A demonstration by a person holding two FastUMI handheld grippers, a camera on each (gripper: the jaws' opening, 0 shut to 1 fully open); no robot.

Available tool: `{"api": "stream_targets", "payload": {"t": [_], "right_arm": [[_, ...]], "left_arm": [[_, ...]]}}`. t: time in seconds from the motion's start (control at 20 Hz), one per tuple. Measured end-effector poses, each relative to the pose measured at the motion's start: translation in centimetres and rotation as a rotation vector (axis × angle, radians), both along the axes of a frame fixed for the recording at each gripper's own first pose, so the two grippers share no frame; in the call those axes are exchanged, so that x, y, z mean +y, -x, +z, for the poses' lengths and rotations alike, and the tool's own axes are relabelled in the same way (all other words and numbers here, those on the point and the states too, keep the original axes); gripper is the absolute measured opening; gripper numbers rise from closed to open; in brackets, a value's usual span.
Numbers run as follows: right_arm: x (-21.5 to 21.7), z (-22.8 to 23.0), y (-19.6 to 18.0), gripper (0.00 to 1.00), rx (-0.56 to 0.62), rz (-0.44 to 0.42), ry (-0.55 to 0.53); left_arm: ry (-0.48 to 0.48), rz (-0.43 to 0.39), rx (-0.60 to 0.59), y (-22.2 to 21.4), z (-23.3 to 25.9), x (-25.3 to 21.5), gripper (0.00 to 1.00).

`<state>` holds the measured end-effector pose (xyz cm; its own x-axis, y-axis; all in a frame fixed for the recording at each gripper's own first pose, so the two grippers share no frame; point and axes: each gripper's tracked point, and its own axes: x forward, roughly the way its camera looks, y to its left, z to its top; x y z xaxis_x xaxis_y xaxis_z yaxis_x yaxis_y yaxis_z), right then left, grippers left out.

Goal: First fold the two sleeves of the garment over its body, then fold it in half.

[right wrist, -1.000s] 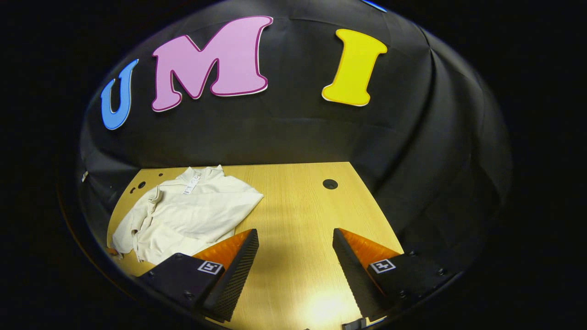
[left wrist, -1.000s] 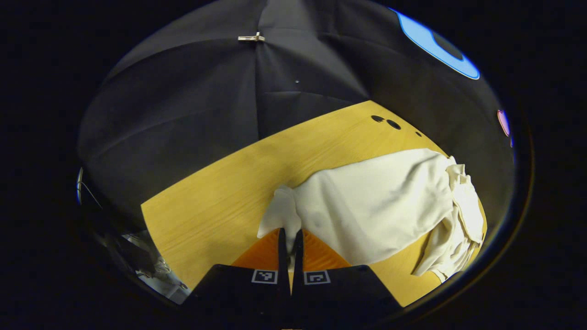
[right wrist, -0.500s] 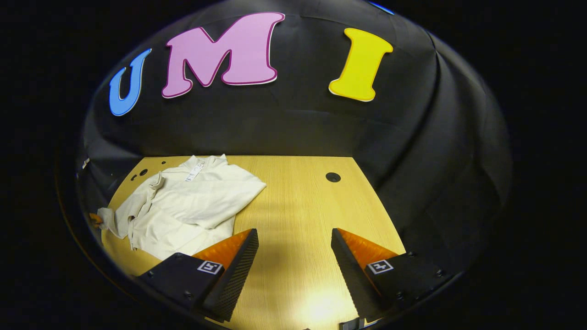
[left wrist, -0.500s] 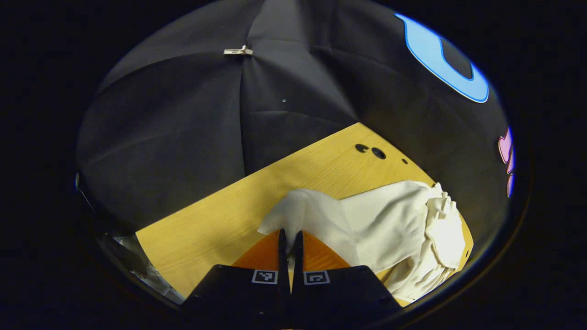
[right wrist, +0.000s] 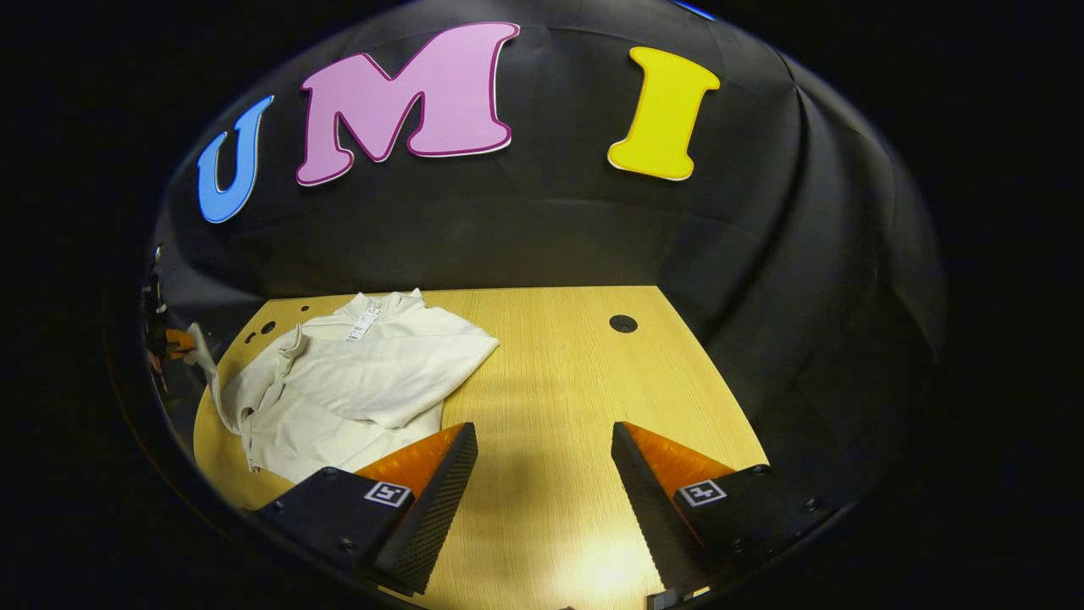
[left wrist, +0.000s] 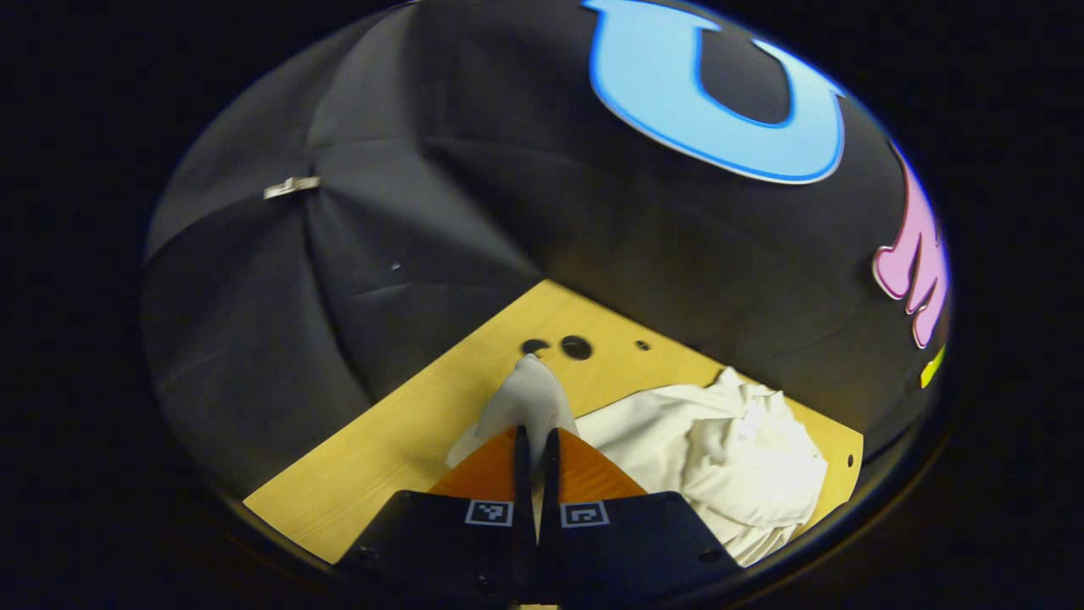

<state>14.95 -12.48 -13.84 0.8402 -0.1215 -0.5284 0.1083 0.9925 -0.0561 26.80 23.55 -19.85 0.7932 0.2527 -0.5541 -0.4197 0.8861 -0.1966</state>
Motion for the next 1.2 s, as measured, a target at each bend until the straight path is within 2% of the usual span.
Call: {"api": "stream_targets", "payload": {"t": [0.2,0.5,0.7,0.9,1.05,1.2], "right_arm": [[0.0,-0.2,0.0,0.98,0.001,-0.006,-0.01],[-0.8,-1.0,-0.1,0.98,-0.009,-0.072,-0.081],[-3.0,-1.2,-0.1,0.98,-0.003,-0.113,-0.068],[-4.8,-1.0,-0.5,0.98,-0.014,-0.138,-0.094],[-5.4,-1.7,-0.1,0.96,0.004,-0.141,-0.096],[-5.3,-2.2,0.0,0.99,0.008,-0.135,-0.102]], "left_arm": [[0.006,-0.137,-0.038,-5.6,2.2,-7.1,0.06],[-0.012,-0.381,-0.096,-11.0,3.3,-20.2,0.06],[0.041,-0.529,-0.094,-11.3,2.5,-30.5,0.06],[0.024,-0.683,-0.088,-10.6,1.0,-39.3,0.06],[0.017,-0.762,-0.103,-10.4,0.1,-44.0,0.06],[0.018,-0.8,-0.079,-10.0,-1.5,-46.5,0.06]]}}
